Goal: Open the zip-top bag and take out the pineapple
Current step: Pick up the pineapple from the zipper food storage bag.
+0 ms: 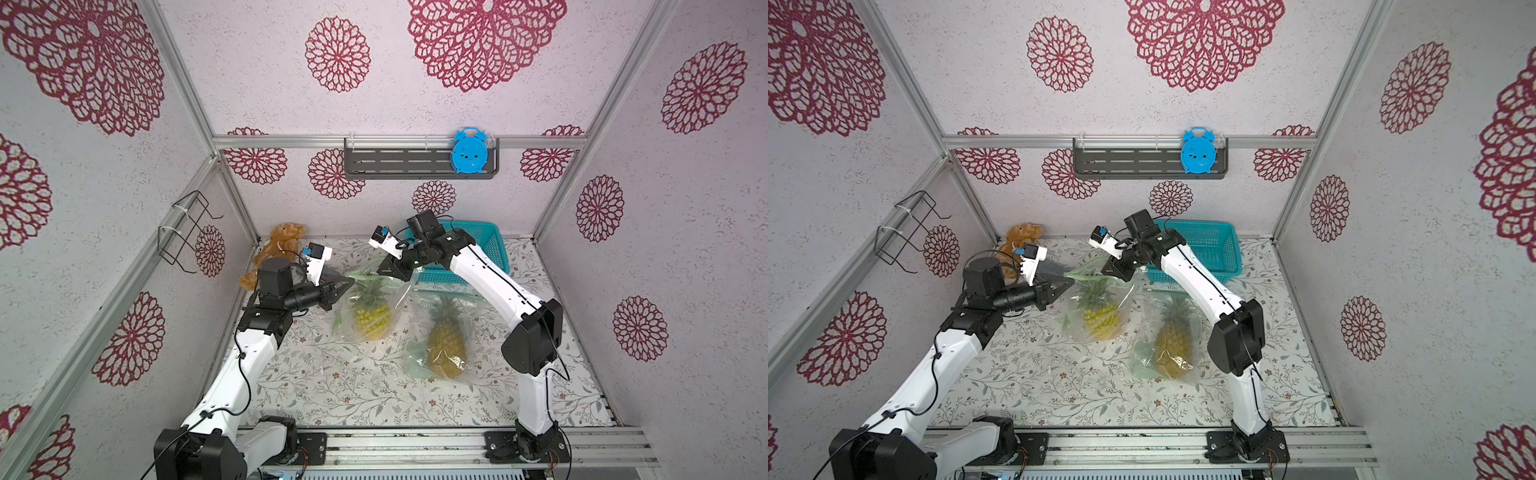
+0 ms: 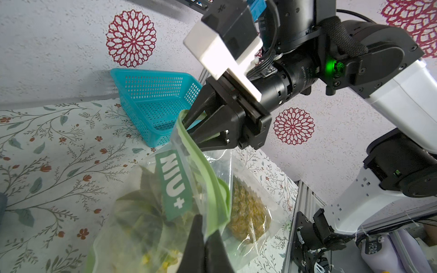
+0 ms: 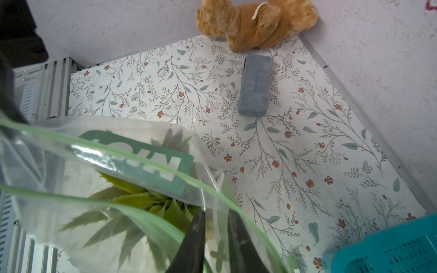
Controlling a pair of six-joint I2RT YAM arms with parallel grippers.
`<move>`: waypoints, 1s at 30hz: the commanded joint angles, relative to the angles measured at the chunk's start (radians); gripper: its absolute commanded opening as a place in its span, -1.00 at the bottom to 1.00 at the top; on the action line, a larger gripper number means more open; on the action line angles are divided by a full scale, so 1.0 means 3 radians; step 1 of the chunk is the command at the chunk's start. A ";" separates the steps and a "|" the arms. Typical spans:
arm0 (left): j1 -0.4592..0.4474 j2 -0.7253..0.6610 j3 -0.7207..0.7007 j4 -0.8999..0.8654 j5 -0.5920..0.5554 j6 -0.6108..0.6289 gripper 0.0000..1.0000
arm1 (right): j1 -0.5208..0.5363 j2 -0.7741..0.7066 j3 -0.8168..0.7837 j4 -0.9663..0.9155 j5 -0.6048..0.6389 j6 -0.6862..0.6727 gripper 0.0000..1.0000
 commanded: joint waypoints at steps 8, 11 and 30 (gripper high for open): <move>0.0001 0.0012 0.0095 -0.0098 -0.0059 0.0061 -1.00 | 0.0020 -0.0104 0.0116 -0.0459 -0.0255 -0.0278 -0.31; 0.0001 0.0008 0.0095 -0.0115 -0.0106 0.0071 -1.00 | 0.0020 -0.0145 0.0108 -0.0508 -0.0291 -0.0304 -0.28; 0.0001 0.0037 0.0105 -0.0107 -0.0041 0.0047 -1.00 | 0.0025 -0.0287 -0.0001 -0.0276 -0.0760 -0.0229 -0.09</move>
